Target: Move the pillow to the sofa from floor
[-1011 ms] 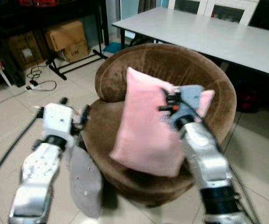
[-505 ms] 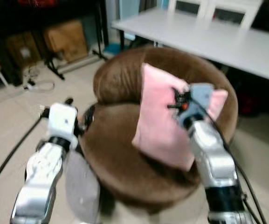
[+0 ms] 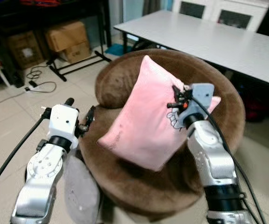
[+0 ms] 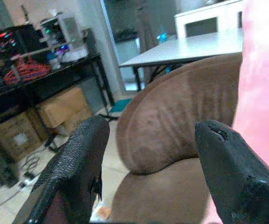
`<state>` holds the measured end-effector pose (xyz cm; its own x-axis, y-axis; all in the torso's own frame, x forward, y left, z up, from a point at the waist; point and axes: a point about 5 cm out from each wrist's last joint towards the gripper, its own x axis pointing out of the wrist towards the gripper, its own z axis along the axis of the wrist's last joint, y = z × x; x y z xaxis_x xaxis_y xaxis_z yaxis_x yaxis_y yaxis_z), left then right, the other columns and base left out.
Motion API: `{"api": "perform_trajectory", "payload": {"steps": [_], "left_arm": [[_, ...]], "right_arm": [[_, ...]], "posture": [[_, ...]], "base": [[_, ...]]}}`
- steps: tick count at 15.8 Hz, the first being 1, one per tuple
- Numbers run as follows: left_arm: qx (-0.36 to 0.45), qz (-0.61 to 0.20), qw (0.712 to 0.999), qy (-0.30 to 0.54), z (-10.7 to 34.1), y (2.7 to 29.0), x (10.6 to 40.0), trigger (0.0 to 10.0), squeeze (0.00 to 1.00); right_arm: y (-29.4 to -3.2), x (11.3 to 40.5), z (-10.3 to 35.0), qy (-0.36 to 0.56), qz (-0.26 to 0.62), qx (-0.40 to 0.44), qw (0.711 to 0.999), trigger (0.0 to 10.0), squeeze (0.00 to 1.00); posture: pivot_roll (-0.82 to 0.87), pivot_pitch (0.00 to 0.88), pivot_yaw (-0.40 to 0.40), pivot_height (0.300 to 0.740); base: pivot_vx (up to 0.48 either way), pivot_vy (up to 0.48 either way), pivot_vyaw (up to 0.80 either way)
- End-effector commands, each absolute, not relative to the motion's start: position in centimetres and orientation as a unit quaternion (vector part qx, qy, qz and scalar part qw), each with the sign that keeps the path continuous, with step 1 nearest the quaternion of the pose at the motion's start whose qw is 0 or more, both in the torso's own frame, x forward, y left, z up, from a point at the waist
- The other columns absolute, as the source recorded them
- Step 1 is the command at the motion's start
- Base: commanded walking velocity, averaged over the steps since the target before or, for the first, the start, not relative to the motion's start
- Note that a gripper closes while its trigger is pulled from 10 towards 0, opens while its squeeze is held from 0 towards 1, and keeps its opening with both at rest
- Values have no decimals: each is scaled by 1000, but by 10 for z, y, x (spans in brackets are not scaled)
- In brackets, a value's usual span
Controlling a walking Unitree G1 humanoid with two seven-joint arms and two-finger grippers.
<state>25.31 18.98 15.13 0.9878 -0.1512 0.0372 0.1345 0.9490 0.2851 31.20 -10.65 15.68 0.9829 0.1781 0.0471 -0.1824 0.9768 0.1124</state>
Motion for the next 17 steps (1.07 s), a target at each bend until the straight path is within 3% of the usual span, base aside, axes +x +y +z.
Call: {"api": "perform_trajectory", "payload": {"steps": [1,6,9,11,17], "left_arm": [[149,-77,985,-31,152,189,253,10000,0],[150,-83,985,-28,151,188,253,10000,0],[150,-84,985,-27,151,187,253,10000,0],[150,-83,985,-26,150,188,252,10000,0],[164,-96,982,-3,143,186,249,10000,0]], "right_arm": [[-104,314,169,-45,98,56,993,10000,0],[-105,313,167,-37,94,57,993,10000,0],[-105,314,166,-32,94,58,993,10000,0],[-104,314,168,-39,98,57,993,10000,0],[-98,315,170,-31,121,51,991,10000,0]], "posture": [[-104,0,-10,740],[-106,0,-7,740],[-104,0,-9,740],[-100,0,-15,740],[-101,0,-21,740]], "base": [[289,0,0],[292,0,0],[295,0,-740],[287,0,0],[0,0,0]]}}
